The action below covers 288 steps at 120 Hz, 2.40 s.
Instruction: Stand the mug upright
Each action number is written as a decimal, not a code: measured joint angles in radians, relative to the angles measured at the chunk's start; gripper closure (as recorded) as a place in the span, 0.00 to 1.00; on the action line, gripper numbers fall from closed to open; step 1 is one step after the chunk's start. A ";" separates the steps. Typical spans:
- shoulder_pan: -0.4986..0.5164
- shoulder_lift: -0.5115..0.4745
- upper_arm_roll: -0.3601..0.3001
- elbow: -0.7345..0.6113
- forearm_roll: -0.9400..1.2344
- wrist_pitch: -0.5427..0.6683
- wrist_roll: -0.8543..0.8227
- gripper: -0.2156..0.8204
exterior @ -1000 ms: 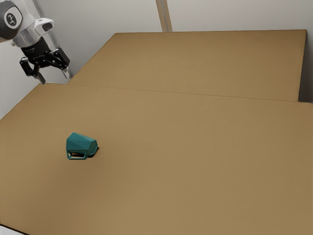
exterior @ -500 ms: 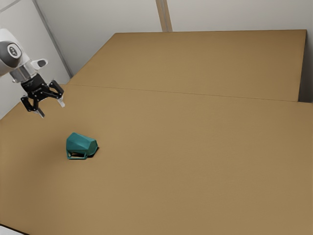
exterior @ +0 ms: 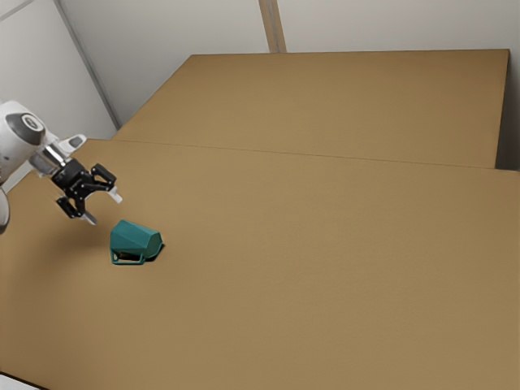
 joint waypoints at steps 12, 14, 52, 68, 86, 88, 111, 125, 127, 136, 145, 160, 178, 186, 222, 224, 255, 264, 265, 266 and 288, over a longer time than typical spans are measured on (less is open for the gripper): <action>0.000 0.019 0.001 0.002 -0.031 -0.001 0.031 0.21; 0.000 0.023 0.001 0.002 -0.036 -0.002 0.036 0.21; 0.000 0.073 0.001 -0.007 -0.121 -0.004 0.105 0.21; 0.000 0.088 0.001 -0.021 -0.152 -0.005 0.124 0.21; 0.000 0.104 0.001 -0.033 -0.183 -0.006 0.140 0.21; 0.000 0.105 0.001 -0.033 -0.184 -0.006 0.142 0.22; 0.000 0.103 0.000 -0.022 -0.185 -0.013 0.157 0.65; 0.000 0.102 0.000 -0.021 -0.184 -0.015 0.164 0.80; 0.000 0.101 -0.001 -0.021 -0.183 -0.015 0.165 0.81; 0.000 0.098 -0.002 -0.015 -0.181 -0.015 0.167 0.86; -0.001 0.095 -0.003 -0.010 -0.182 -0.016 0.169 0.88; -0.003 0.093 -0.006 -0.001 -0.183 -0.017 0.172 0.91; -0.006 0.087 -0.006 0.000 -0.181 -0.018 0.174 0.92; -0.007 0.082 -0.006 0.000 -0.180 -0.018 0.175 0.93; -0.023 0.030 -0.008 -0.011 -0.168 -0.018 0.178 0.96; -0.025 0.028 -0.009 -0.011 -0.166 -0.018 0.178 0.96; -0.084 -0.040 -0.011 -0.026 -0.100 -0.003 0.176 0.96; -0.128 -0.083 -0.012 -0.039 -0.037 0.023 0.172 0.97; -0.134 -0.089 -0.013 -0.043 -0.029 0.027 0.171 0.97; -0.140 -0.095 -0.014 -0.047 -0.021 0.031 0.170 0.97; -0.238 -0.216 -0.062 -0.160 0.179 0.154 0.135 0.97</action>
